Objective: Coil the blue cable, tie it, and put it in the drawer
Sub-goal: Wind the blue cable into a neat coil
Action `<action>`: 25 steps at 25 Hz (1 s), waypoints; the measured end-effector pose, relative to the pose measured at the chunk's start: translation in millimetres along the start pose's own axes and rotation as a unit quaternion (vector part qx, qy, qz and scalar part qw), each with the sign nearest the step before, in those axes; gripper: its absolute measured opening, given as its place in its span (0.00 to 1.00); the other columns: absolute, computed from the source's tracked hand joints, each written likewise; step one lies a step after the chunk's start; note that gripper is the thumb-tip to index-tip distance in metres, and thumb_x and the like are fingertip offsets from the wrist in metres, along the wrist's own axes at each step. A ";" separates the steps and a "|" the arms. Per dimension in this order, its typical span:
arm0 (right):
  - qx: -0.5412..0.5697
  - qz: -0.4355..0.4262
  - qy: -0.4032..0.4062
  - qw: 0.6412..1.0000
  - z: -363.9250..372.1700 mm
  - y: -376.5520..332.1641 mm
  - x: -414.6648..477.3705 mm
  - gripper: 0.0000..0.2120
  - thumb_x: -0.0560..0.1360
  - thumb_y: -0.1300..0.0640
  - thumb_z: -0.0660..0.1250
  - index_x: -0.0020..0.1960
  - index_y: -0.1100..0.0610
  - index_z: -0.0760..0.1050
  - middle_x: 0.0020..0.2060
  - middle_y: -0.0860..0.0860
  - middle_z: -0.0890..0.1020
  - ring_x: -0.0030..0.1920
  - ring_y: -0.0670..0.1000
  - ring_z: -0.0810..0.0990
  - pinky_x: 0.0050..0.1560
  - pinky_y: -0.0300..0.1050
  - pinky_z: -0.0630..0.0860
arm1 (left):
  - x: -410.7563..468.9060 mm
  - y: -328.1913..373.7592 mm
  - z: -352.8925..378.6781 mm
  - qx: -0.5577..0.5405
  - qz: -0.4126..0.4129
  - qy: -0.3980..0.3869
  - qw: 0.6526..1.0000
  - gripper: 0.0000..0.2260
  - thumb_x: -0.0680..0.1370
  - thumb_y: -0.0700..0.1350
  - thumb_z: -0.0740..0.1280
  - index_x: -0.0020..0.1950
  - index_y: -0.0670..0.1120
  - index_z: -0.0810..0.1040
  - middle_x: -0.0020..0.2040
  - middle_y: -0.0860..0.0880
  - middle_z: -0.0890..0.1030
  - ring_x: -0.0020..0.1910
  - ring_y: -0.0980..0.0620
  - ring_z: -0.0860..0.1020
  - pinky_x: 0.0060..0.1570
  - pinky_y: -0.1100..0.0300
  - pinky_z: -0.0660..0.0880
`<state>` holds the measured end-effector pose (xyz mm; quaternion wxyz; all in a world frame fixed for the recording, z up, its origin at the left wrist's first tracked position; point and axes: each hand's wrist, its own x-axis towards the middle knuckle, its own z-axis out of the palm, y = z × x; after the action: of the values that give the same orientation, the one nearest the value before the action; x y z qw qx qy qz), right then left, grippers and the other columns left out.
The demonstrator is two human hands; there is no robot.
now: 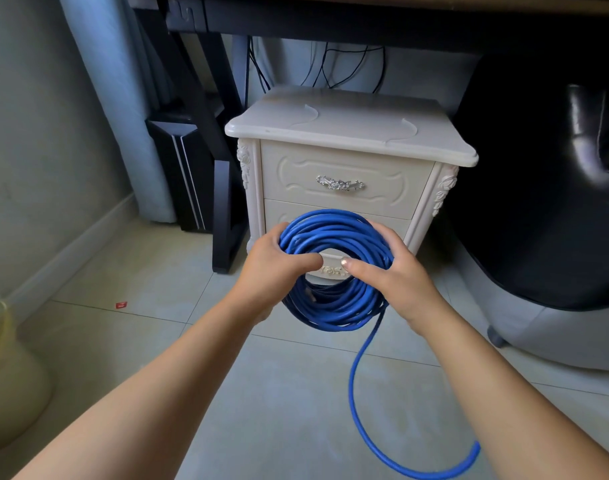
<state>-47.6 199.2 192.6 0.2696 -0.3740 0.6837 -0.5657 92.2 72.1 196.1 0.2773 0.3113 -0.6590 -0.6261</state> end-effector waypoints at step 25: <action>-0.028 0.006 0.103 0.994 1.1 -4.2 8.5 0.23 0.63 0.66 0.71 0.52 0.43 0.77 0.38 0.44 0.82 0.36 0.47 0.79 0.43 0.44 0.79 | 5.5 14.9 -16.2 0.050 0.003 -0.129 0.990 0.38 0.64 0.54 0.78 0.73 0.57 0.69 0.64 0.57 0.78 0.59 0.60 0.79 0.60 0.59 0.74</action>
<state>-50.7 191.3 196.9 0.1907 -0.3168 0.7255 -0.5805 99.9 57.7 211.8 0.1762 0.2394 -0.7208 -0.6261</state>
